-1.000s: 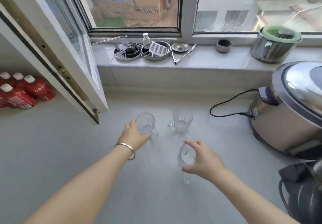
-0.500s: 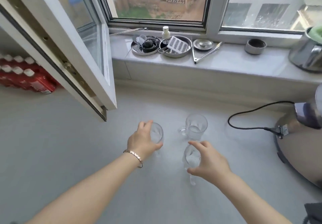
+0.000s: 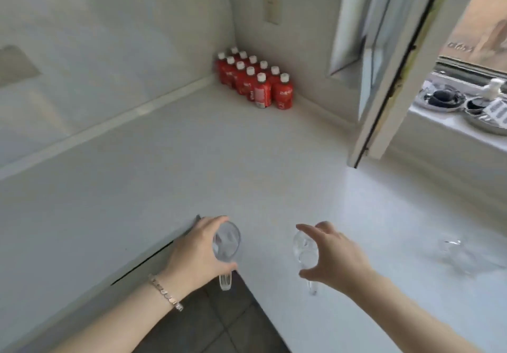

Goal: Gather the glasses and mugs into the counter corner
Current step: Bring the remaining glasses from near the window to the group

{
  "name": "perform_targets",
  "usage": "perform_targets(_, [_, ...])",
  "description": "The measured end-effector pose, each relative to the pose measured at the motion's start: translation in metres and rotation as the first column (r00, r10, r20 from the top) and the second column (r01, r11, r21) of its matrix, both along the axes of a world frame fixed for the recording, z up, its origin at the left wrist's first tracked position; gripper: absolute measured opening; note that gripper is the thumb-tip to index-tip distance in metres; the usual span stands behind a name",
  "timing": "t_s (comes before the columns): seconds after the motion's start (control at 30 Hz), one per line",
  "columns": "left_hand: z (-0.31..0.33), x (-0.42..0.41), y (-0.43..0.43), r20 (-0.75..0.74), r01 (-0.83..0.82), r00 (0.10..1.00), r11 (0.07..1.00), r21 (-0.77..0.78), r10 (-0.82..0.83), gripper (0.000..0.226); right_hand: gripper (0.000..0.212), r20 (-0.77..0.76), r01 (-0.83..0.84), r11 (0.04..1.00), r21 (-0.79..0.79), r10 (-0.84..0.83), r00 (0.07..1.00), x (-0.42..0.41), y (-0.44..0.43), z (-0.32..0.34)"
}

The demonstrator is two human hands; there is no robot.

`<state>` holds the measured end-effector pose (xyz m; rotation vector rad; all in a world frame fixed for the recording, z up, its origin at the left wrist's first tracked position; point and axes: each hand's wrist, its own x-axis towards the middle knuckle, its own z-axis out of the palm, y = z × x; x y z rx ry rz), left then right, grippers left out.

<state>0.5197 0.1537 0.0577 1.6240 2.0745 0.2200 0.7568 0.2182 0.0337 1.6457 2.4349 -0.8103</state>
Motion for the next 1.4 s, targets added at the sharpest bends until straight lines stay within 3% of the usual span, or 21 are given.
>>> perform_targets(0.13, [0.008, -0.097, -0.083, 0.002, -0.219, 0.976, 0.975, 0.035, 0.219, 0.087, 0.084, -0.003, -0.215, 0.977, 0.005, 0.215, 0.977, -0.111, -0.033, 0.01])
perform_targets(0.3, [0.019, -0.21, -0.202, 0.0, -0.432, 0.901, 0.899, 0.072, 0.433, 0.086, 0.076, -0.027, -0.367, 0.93, 0.015, 0.367, 0.93, -0.248, -0.098, 0.016])
perform_targets(0.67, [0.038, -0.394, -0.406, -0.048, -0.702, 0.709, 0.711, 0.045, 0.704, 0.085, 0.089, -0.02, -0.643, 0.765, -0.033, 0.643, 0.766, -0.495, -0.222, 0.021])
perform_targets(1.17, [0.0, -0.625, -0.466, 0.005, -0.907, 0.422, 0.421, 0.018, 0.907, 0.094, 0.085, -0.019, -0.847, 0.53, -0.044, 0.847, 0.531, -0.78, -0.264, -0.009])
perform_targets(1.3, [-0.008, -0.685, -0.469, -0.003, -0.914, 0.405, 0.405, 0.012, 0.915, 0.087, 0.086, -0.003, -0.865, 0.498, -0.064, 0.866, 0.5, -0.829, -0.274, -0.012])
perform_targets(1.4, [-0.017, -0.73, -0.466, -0.027, -0.892, 0.452, 0.452, 0.0, 0.892, 0.083, 0.085, -0.004, -0.856, 0.51, -0.081, 0.859, 0.512, -0.854, -0.282, -0.018])
